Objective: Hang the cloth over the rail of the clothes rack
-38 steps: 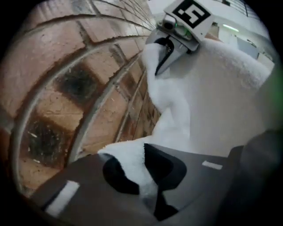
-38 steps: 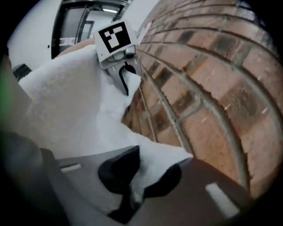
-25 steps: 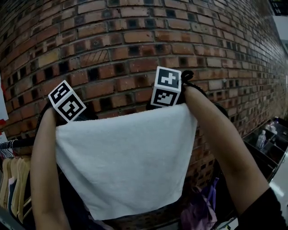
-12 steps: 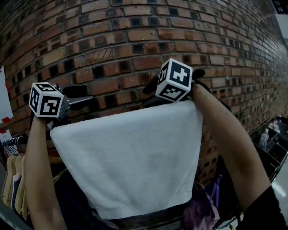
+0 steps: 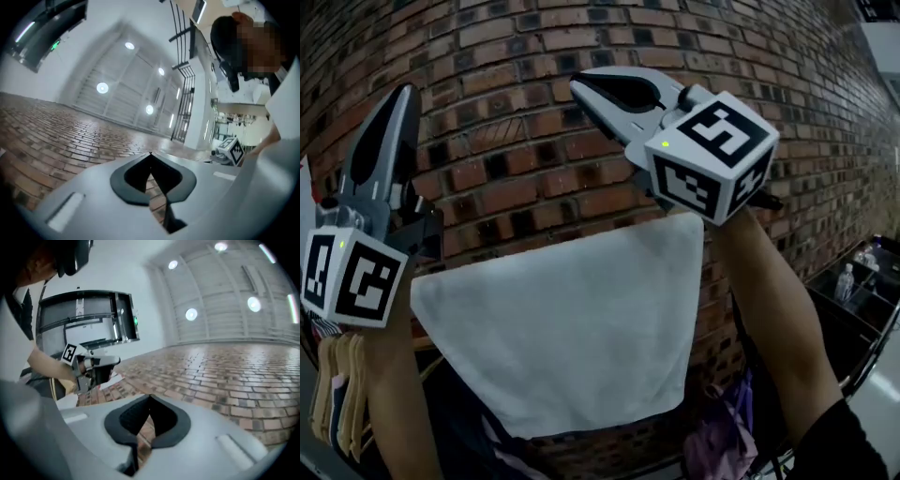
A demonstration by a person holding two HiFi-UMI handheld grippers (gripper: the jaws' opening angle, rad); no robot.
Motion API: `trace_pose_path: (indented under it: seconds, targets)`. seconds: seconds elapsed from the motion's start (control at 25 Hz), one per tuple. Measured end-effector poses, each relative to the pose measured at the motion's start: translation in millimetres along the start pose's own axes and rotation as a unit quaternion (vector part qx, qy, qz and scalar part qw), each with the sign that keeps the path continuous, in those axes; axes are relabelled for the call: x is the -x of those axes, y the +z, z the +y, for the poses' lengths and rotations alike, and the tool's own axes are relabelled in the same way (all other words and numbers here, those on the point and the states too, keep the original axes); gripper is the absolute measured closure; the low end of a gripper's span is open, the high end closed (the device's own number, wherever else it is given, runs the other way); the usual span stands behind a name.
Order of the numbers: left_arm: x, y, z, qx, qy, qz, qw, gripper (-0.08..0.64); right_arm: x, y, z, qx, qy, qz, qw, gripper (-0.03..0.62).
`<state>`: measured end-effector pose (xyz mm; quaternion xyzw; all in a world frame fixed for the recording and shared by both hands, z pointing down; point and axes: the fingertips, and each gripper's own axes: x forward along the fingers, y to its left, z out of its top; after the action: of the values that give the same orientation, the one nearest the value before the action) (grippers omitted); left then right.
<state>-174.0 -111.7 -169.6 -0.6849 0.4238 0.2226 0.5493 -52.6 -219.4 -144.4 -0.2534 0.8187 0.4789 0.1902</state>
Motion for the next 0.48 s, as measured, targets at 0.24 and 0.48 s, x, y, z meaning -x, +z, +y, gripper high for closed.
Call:
trace_pose_path:
  seconds: [0.24, 0.48]
  targets:
    - [53.4, -6.2, -87.6, 0.064, -0.023, 0.015, 0.9976, 0.552, 80.1, 42.2, 67.9, -0.073, -0.052, -0.086, 0.992, 0.588]
    - [179.6, -120.0, -177.3, 0.123, 0.050, 0.177, 0.9753, 0.552, 151.5, -93.6, 195.5, -0.203, -0.098, 0.040, 0.973, 0.588]
